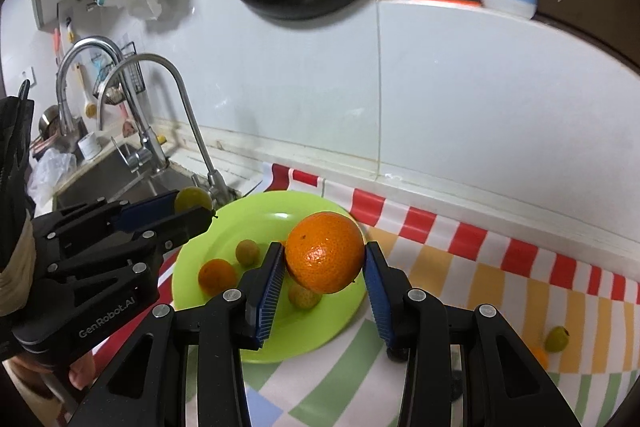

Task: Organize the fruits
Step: 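Carry the lime and orange onto the green plate and open both tools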

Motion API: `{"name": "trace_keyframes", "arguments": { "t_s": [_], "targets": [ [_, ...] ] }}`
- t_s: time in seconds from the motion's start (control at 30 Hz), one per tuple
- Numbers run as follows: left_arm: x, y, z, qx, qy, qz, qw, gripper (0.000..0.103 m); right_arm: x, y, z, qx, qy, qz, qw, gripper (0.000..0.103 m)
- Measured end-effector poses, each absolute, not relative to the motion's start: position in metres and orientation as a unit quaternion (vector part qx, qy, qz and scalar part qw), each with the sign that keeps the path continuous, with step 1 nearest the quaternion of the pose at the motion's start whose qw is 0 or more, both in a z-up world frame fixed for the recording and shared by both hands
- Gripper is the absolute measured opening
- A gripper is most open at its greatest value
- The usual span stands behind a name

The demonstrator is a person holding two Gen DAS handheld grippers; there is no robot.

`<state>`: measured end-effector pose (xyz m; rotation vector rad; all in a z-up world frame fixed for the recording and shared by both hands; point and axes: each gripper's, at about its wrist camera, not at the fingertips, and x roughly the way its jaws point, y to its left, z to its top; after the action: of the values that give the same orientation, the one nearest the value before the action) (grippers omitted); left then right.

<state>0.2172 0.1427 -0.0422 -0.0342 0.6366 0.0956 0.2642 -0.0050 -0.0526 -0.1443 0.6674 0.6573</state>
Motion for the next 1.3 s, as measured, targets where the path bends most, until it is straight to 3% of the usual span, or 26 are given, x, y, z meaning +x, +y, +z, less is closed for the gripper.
{"name": "trace_keyframes", "arguments": {
  "t_s": [0.7, 0.9, 0.97, 1.3],
  "targets": [
    [0.292, 0.170, -0.091, 0.001, 0.414, 0.021, 0.910, 0.027, 0.331, 0.035, -0.114, -0.061, 0.415, 0.315, 0.852, 0.041],
    [0.291, 0.170, -0.092, 0.008, 0.414, 0.023, 0.910, 0.034, 0.333, 0.032, -0.116, -0.052, 0.415, 0.319, 0.850, 0.042],
    [0.287, 0.169, -0.090, 0.010, 0.410, 0.027, 0.911, 0.034, 0.330, 0.031, -0.112, -0.052, 0.409, 0.320, 0.853, 0.048],
    [0.245, 0.146, -0.058, 0.024, 0.367, 0.037, 0.929, 0.039, 0.300, -0.001, -0.081, -0.045, 0.366, 0.305, 0.878, 0.048]
  ]
}}
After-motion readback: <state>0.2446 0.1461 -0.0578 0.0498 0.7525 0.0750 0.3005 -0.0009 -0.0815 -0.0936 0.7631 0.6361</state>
